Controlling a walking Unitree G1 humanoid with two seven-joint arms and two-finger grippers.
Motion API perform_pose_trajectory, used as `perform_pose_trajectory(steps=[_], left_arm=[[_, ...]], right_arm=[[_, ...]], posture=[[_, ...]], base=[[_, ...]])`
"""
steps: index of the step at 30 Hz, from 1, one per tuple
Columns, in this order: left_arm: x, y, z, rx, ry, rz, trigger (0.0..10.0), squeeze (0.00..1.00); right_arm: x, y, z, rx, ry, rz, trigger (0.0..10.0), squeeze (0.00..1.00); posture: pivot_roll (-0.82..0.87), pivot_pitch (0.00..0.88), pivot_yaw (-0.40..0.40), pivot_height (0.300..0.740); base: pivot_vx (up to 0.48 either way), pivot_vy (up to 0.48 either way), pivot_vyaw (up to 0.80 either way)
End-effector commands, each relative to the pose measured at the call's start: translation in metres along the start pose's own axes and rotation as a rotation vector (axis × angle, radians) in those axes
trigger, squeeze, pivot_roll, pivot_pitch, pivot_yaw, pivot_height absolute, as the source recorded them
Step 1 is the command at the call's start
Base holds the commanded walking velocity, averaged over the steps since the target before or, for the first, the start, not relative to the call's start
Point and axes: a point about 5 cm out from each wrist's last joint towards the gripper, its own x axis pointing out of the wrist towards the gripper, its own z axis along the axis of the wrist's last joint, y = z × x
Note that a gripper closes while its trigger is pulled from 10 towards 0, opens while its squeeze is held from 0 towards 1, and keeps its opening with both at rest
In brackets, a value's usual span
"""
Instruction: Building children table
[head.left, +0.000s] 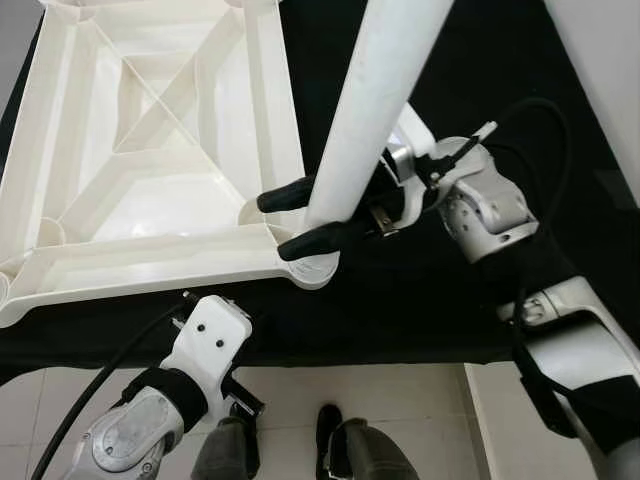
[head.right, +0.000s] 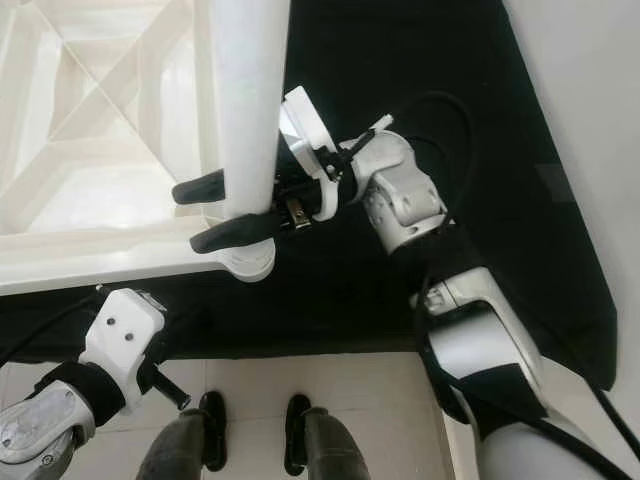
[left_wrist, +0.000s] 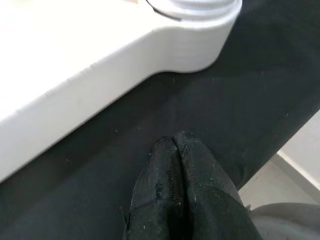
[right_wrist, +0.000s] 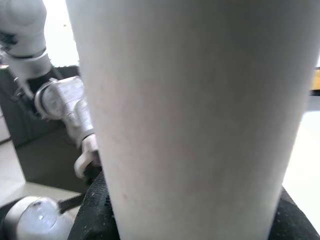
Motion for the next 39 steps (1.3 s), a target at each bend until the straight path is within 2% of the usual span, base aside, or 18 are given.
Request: perform_pose_trajectory(steps=[1,3,7,16,23,25,27,29,32,33,37,39], left_arm=[[-0.001,-0.005,-0.005,-0.010,0.031,-0.015,10.0,0.00],[-0.001,-0.005,-0.005,-0.006,0.031,-0.021,10.0,0.00],[-0.001,-0.005,-0.004,-0.002,0.032,-0.023,10.0,0.00],[-0.001,-0.007,-0.004,-0.005,0.033,-0.026,10.0,0.00],[-0.001,-0.006,-0.004,-0.004,0.033,-0.024,10.0,0.00],[0.000,-0.007,-0.004,-0.003,0.032,-0.022,10.0,0.00],[0.000,-0.007,-0.004,-0.003,0.032,-0.022,10.0,0.00],[0.000,-0.006,-0.003,-0.003,0.031,-0.019,10.0,0.00],[0.000,-0.006,-0.003,-0.002,0.031,-0.018,10.0,0.00],[-0.001,-0.005,-0.003,-0.002,0.031,-0.016,10.0,0.00],[0.000,-0.005,-0.004,-0.003,0.032,-0.017,10.0,0.00],[0.001,-0.006,-0.004,-0.004,0.029,-0.019,10.0,0.00]], right_arm=[[0.004,0.019,-0.036,0.149,0.090,0.079,10.0,0.00],[0.005,0.025,-0.041,0.135,0.160,0.113,10.0,0.00],[0.007,0.027,-0.041,0.105,0.217,0.150,10.0,0.00],[0.015,0.027,-0.030,0.111,0.250,0.248,10.0,0.00],[0.023,0.029,-0.030,0.137,0.254,0.305,10.0,0.00],[0.032,0.012,-0.029,0.129,0.168,0.243,10.0,0.00],[0.032,0.012,-0.029,0.129,0.168,0.243,10.0,0.00],[0.038,-0.005,-0.030,0.138,0.089,0.142,10.0,0.00],[0.038,-0.008,-0.031,0.149,0.072,0.110,10.0,0.00],[0.039,-0.012,-0.033,0.167,0.046,0.018,10.0,0.00],[0.039,-0.011,-0.037,0.161,0.052,-0.051,10.0,0.00],[0.036,-0.011,-0.039,0.139,0.063,-0.129,10.0,0.00]], posture=[[0.16,0.430,-0.090,0.740],[0.17,0.430,-0.086,0.740],[0.17,0.436,-0.082,0.740],[0.17,0.442,-0.089,0.740],[0.17,0.442,-0.096,0.740],[0.17,0.443,-0.102,0.740],[0.17,0.443,-0.102,0.740],[0.17,0.444,-0.104,0.740],[0.17,0.444,-0.104,0.740],[0.16,0.445,-0.105,0.740],[0.16,0.444,-0.105,0.740],[0.15,0.442,-0.110,0.740]], base=[[0.000,0.000,0.00],[0.000,0.000,0.00],[0.000,0.000,0.00],[0.000,0.000,0.00],[0.000,0.000,0.00],[0.000,0.000,0.00],[0.000,0.000,0.00],[0.000,0.000,0.00],[0.000,0.000,0.00],[0.000,0.000,0.00],[0.000,0.000,0.00],[0.000,0.000,0.00]])
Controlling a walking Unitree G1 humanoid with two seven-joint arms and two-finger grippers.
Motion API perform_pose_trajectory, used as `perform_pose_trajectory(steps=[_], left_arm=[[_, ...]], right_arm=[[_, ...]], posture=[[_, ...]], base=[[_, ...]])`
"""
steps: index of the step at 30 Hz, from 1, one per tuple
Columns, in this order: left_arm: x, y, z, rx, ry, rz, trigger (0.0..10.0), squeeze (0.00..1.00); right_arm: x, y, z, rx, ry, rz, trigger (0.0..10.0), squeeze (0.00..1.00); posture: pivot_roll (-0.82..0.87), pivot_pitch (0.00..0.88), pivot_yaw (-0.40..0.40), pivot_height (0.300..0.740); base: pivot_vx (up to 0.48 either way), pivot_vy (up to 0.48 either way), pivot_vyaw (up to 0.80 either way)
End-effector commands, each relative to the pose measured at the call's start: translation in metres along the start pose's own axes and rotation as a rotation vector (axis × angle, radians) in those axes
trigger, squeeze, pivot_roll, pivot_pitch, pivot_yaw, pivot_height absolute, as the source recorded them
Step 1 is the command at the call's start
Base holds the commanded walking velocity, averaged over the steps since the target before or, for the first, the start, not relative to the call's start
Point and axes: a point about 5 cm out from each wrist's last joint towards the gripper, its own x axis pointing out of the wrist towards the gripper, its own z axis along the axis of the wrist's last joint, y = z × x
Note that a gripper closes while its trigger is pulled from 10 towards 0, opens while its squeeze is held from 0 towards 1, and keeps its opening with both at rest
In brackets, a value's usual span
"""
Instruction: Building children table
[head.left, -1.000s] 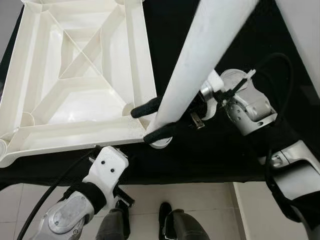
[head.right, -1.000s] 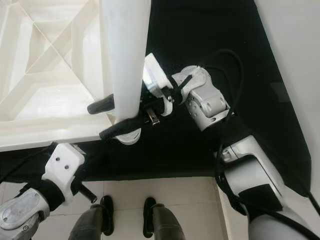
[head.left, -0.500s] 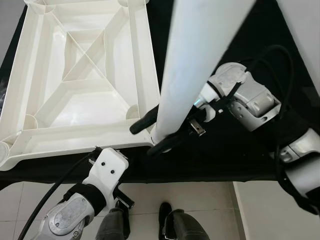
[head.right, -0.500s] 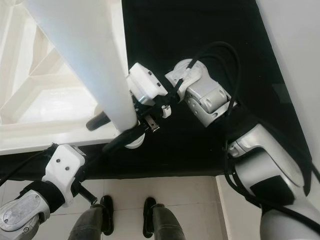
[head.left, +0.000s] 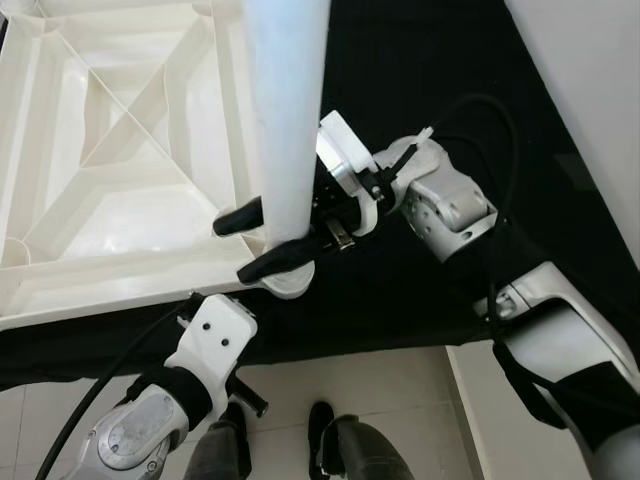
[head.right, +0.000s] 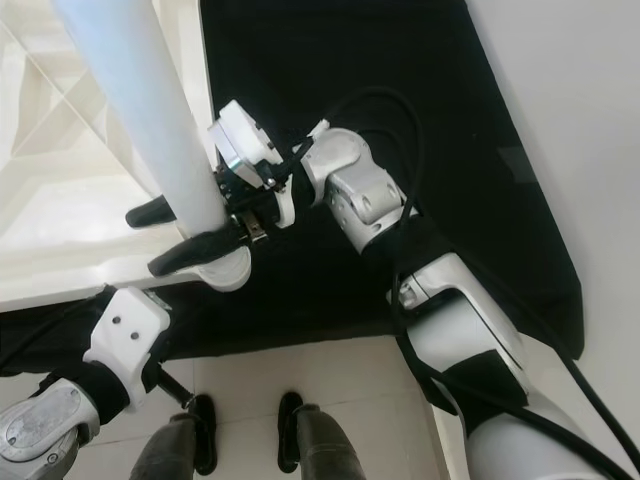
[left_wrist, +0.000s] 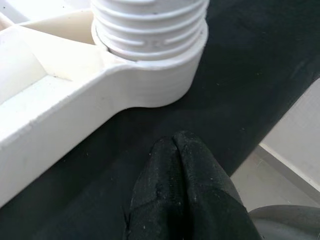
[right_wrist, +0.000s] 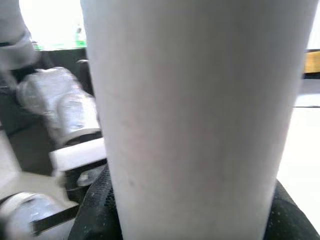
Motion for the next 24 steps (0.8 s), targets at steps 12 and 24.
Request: perform_pose_trajectory(steps=[12,24], left_arm=[[-0.002,-0.001,-0.006,0.000,0.029,0.009,10.0,0.00],[0.008,0.014,-0.005,0.018,-0.003,0.036,10.0,0.00]], right_arm=[[-0.029,0.068,-0.107,0.399,0.335,-1.360,10.0,0.00],[-0.025,0.056,-0.107,0.315,0.356,-1.486,10.0,0.00]], posture=[[0.13,0.426,-0.119,0.740],[0.12,0.347,-0.119,0.740]], base=[[0.000,0.000,0.00],[0.000,0.000,0.00]])
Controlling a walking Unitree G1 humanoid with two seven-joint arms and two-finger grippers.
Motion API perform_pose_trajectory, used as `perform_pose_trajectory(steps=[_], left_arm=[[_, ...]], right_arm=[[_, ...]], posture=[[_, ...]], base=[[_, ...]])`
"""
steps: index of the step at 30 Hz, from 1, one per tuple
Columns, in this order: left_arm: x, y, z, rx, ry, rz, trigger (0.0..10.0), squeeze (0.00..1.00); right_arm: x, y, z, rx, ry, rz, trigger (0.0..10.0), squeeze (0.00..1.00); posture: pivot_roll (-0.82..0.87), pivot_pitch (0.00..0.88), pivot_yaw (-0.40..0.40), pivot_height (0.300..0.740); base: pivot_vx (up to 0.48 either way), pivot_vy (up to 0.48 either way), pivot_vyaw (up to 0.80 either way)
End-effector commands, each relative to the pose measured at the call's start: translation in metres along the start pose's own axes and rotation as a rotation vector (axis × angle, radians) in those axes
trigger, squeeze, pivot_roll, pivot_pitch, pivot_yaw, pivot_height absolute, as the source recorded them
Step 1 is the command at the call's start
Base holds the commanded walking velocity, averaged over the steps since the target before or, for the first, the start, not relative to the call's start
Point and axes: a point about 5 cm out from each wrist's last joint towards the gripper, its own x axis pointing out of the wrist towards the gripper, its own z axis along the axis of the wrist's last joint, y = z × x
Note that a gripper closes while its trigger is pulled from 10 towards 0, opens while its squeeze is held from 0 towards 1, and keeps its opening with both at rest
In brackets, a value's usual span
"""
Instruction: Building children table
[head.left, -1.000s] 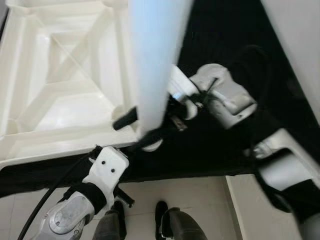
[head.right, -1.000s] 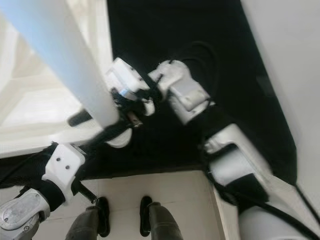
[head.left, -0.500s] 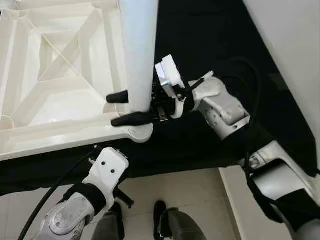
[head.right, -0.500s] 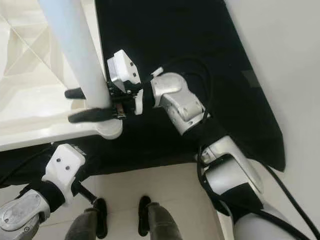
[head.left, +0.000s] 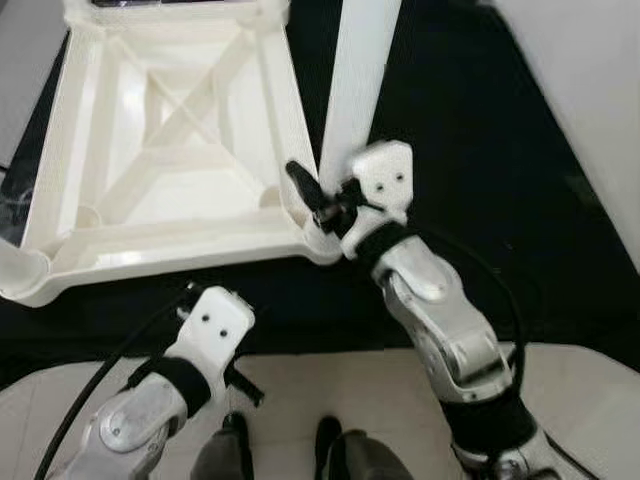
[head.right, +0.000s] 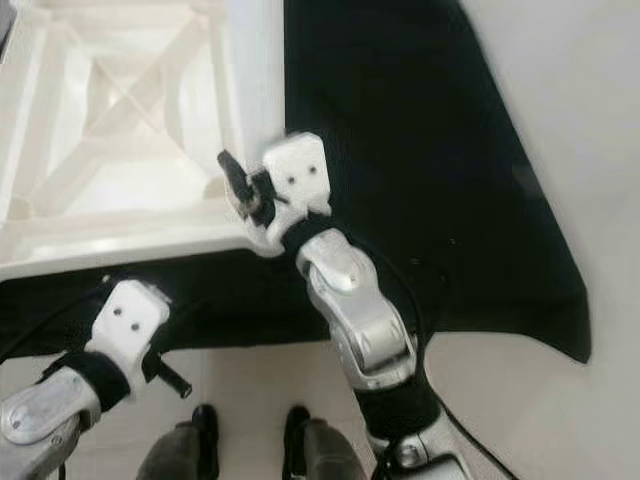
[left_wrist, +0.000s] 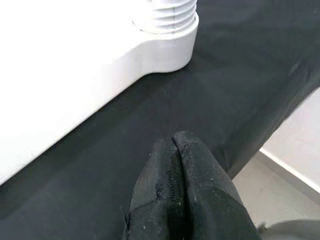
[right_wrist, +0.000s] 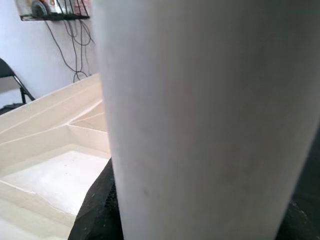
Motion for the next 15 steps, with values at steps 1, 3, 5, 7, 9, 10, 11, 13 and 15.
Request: perform_pose_trajectory(steps=[1,3,5,7,9,10,11,13,15], left_arm=[[-0.001,0.002,-0.007,-0.016,0.017,0.007,10.0,0.00],[-0.001,0.004,-0.009,-0.016,0.023,0.011,10.0,0.00],[-0.002,0.005,-0.010,-0.017,0.024,0.017,10.0,0.00],[-0.002,0.008,-0.011,-0.020,0.022,0.035,10.0,0.00],[-0.001,0.010,-0.011,-0.024,0.020,0.043,10.0,0.00],[-0.001,0.010,-0.012,-0.026,0.019,0.048,10.0,0.00],[-0.001,0.011,-0.012,-0.026,0.018,0.050,10.0,0.00],[0.001,0.011,-0.013,-0.028,0.017,0.053,10.0,0.00],[0.005,0.010,-0.016,-0.033,0.004,0.059,10.0,0.00]], right_arm=[[-0.014,-0.013,-0.071,0.006,0.337,-0.056,10.0,0.00],[-0.013,-0.011,-0.071,0.004,0.339,-0.007,10.0,0.00],[-0.014,-0.007,-0.064,0.052,0.311,-0.016,10.0,1.00],[-0.012,-0.010,-0.050,0.153,0.223,-0.018,10.0,1.00],[-0.009,-0.010,-0.041,0.197,0.161,0.045,10.0,1.00],[-0.006,-0.010,-0.030,0.240,0.087,0.172,10.0,0.85],[-0.004,-0.009,-0.023,0.263,0.040,0.259,10.0,0.85],[-0.004,-0.012,-0.015,0.238,-0.007,0.358,10.0,0.00],[-0.003,-0.024,-0.005,0.176,-0.067,0.564,10.0,0.00]], posture=[[0.12,0.336,-0.118,0.740],[0.12,0.329,-0.117,0.740],[0.13,0.323,-0.116,0.740],[0.13,0.313,-0.115,0.740],[0.13,0.302,-0.114,0.740],[0.14,0.293,-0.115,0.740],[0.14,0.289,-0.115,0.740],[0.14,0.275,-0.119,0.740],[0.14,0.250,-0.130,0.740]], base=[[0.000,0.000,0.00],[0.000,0.000,0.00],[0.000,0.000,0.00],[0.000,0.000,0.00],[0.000,0.000,0.00],[0.000,0.000,0.00],[0.000,0.000,0.00],[0.000,0.000,0.00],[0.000,0.000,0.00]])
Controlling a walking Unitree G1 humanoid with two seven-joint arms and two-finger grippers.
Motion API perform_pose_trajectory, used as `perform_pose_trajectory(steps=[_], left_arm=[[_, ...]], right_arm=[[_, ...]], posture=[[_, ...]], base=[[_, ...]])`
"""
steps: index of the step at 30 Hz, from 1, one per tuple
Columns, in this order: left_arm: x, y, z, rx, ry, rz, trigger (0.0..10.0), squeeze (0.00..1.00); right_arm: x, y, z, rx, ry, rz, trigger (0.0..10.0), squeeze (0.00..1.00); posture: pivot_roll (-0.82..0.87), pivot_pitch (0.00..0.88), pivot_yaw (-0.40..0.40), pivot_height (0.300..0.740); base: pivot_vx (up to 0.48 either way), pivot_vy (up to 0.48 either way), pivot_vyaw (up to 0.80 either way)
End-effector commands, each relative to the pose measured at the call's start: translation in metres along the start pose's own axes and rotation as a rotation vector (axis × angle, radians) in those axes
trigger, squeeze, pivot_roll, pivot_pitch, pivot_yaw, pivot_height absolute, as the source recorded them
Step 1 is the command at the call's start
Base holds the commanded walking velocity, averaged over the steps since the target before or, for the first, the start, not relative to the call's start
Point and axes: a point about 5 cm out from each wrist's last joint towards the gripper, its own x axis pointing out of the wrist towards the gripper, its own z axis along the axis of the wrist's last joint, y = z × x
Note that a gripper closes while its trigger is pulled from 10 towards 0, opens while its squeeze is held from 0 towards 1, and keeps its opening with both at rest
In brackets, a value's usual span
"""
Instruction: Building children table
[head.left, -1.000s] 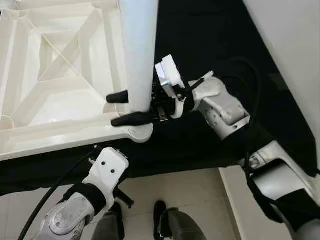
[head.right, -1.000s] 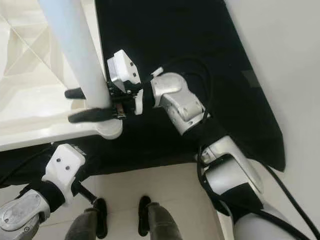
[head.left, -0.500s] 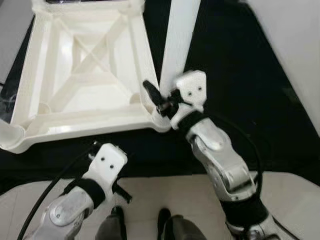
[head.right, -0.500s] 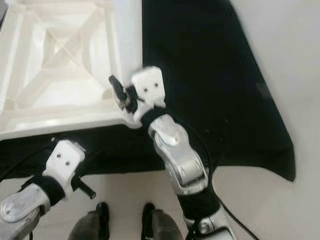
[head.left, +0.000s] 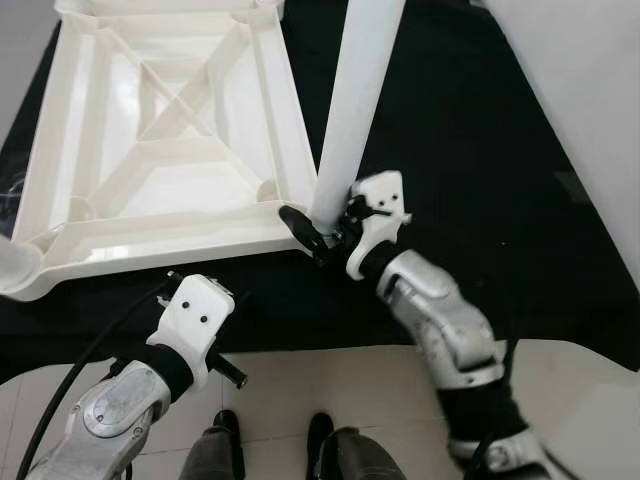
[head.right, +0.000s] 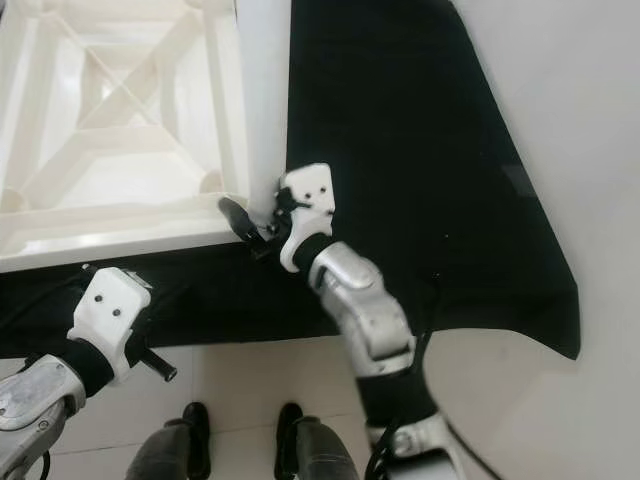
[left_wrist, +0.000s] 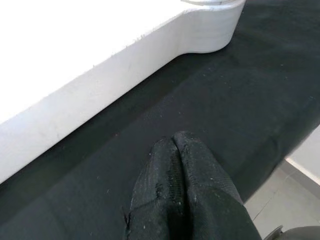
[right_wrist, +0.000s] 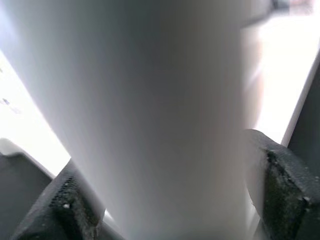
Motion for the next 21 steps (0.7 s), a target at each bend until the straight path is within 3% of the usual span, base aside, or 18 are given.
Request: perform_pose_trajectory(steps=[1,4,5,9,10,11,12,21], left_arm=[[0.001,-0.005,-0.007,-0.026,0.009,-0.012,10.0,0.00],[0.005,-0.008,-0.009,-0.032,0.000,-0.016,10.0,0.00],[0.007,-0.012,-0.011,-0.034,-0.007,-0.024,10.0,0.00],[0.011,-0.015,-0.012,-0.023,-0.016,-0.037,10.0,0.00],[0.012,-0.015,-0.012,-0.016,-0.017,-0.039,10.0,0.00],[0.012,-0.015,-0.012,-0.016,-0.017,-0.039,10.0,0.00],[0.013,-0.015,-0.013,-0.014,-0.020,-0.036,10.0,0.00],[0.013,-0.012,-0.017,-0.024,-0.029,-0.002,10.0,0.00]], right_arm=[[-0.001,0.003,0.000,-0.002,-0.032,0.160,10.0,0.00],[-0.002,-0.001,-0.001,-0.062,0.005,0.265,10.0,0.00],[-0.001,-0.004,-0.004,-0.101,0.041,0.354,10.0,0.00],[0.004,-0.007,-0.005,-0.101,0.068,0.455,10.0,0.00],[0.007,-0.010,-0.005,-0.107,0.076,0.471,4.6,0.00],[0.007,-0.010,-0.005,-0.107,0.076,0.471,4.6,0.00],[0.012,-0.013,-0.005,-0.112,0.083,0.493,0.0,0.00],[0.013,-0.026,-0.013,-0.103,0.104,0.495,0.0,0.00]], posture=[[0.14,0.250,-0.130,0.740],[0.15,0.233,-0.135,0.740],[0.14,0.210,-0.138,0.740],[0.15,0.195,-0.141,0.740],[0.15,0.193,-0.141,0.740],[0.15,0.193,-0.141,0.740],[0.15,0.189,-0.142,0.740],[0.13,0.187,-0.155,0.740]], base=[[0.000,0.000,0.00],[0.000,0.000,0.00],[0.000,0.000,0.00],[0.000,0.000,0.00],[0.000,0.000,0.00],[0.000,0.000,0.00],[0.000,0.000,0.00],[0.000,0.000,0.00]])
